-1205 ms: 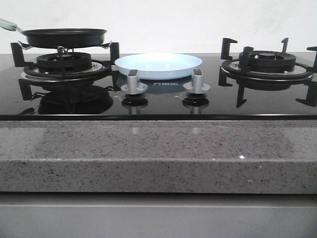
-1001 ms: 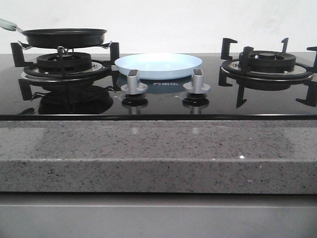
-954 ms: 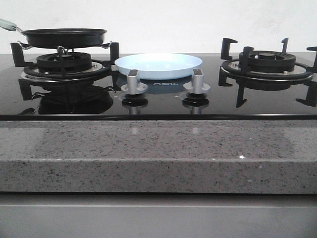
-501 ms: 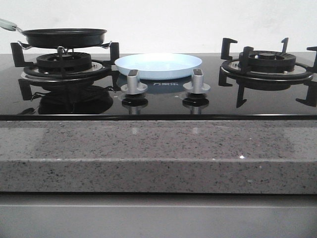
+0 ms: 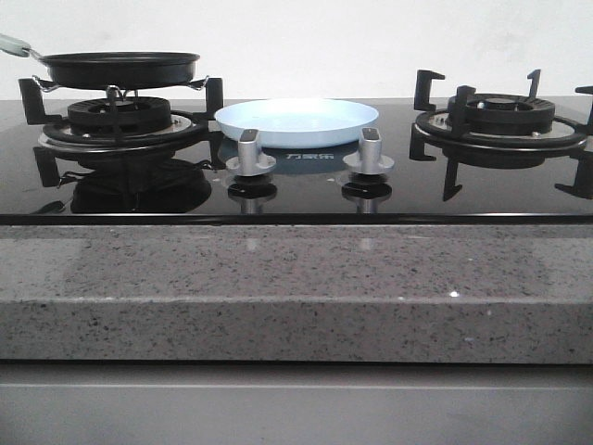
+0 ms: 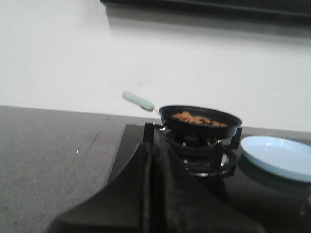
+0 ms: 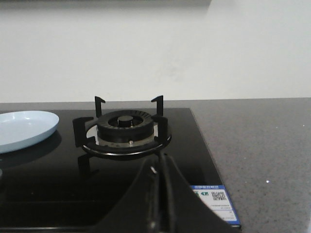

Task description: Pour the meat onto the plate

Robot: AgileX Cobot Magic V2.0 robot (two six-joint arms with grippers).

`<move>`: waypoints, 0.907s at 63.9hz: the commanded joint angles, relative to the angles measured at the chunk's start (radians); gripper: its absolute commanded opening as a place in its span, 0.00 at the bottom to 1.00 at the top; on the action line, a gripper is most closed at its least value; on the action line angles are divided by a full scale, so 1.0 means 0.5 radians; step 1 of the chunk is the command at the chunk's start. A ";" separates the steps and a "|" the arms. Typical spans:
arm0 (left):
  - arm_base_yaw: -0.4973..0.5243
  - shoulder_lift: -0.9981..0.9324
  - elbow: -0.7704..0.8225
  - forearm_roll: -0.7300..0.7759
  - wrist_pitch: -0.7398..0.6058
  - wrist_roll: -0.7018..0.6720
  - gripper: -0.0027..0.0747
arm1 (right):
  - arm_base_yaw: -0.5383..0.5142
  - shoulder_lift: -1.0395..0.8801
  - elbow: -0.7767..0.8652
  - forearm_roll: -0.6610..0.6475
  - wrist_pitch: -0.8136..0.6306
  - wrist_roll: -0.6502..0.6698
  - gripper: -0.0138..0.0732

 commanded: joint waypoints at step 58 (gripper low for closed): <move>0.009 1.060 -0.998 -0.050 0.726 0.098 0.02 | -0.001 0.988 -1.194 0.023 0.984 -0.039 0.13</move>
